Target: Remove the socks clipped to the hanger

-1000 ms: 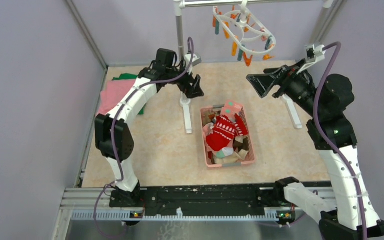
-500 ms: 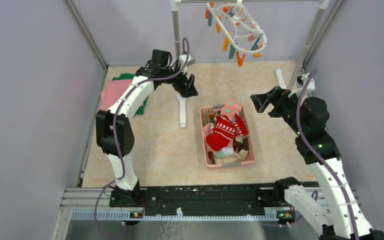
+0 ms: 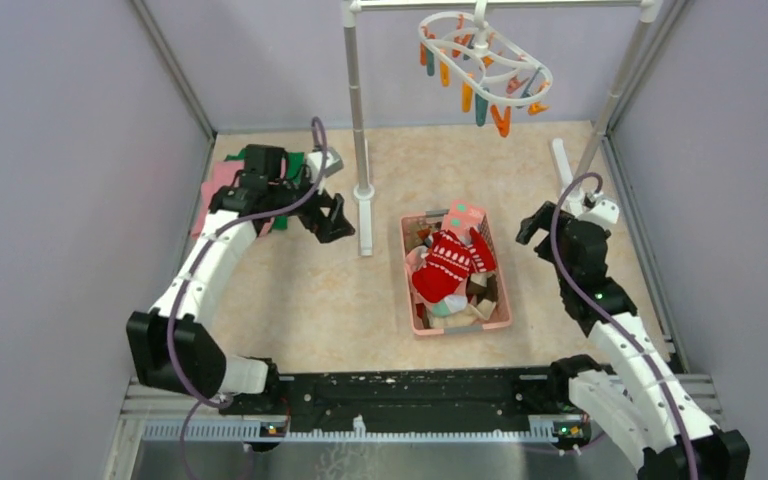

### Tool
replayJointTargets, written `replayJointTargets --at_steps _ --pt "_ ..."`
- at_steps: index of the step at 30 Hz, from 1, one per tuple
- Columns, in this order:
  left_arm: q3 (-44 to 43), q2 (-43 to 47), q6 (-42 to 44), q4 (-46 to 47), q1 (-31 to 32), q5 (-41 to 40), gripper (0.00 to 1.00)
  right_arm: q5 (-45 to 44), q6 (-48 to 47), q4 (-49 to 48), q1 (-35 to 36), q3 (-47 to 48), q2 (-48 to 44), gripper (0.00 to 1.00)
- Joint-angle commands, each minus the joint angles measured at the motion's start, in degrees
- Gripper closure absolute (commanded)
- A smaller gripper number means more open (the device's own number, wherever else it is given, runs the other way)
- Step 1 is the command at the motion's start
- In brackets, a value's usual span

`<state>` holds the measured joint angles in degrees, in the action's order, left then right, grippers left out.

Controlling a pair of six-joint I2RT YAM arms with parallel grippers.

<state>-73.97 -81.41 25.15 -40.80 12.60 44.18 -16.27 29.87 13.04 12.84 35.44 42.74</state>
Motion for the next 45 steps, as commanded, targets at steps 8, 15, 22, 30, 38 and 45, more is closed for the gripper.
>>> replayJointTargets --at_steps 8,15,22,30,38,45 --pt "25.74 5.29 -16.9 41.08 -7.06 -27.44 0.01 -28.67 -11.62 -35.28 -0.54 -15.4 9.16 0.01" --pt "41.02 3.13 -20.21 67.26 -7.24 -33.53 0.01 -28.6 -13.03 -51.06 -5.27 -19.47 20.74 0.01" --pt "45.01 1.04 -18.93 78.03 -7.24 -32.73 0.01 -26.38 -18.24 -69.25 -6.73 -23.55 30.47 0.02" --pt "53.91 3.42 -15.31 95.48 -7.37 -35.36 0.01 -21.88 -21.52 -81.87 -6.86 -28.42 33.17 0.01" --pt "58.82 -0.65 -16.91 101.16 -7.9 -37.21 0.01 -9.66 -26.89 -87.49 -6.71 -29.95 35.29 0.01" --pt "60.53 -7.97 -17.32 111.95 -8.73 -35.56 0.01 -10.57 -31.28 -90.05 -4.08 -27.83 42.26 0.01"
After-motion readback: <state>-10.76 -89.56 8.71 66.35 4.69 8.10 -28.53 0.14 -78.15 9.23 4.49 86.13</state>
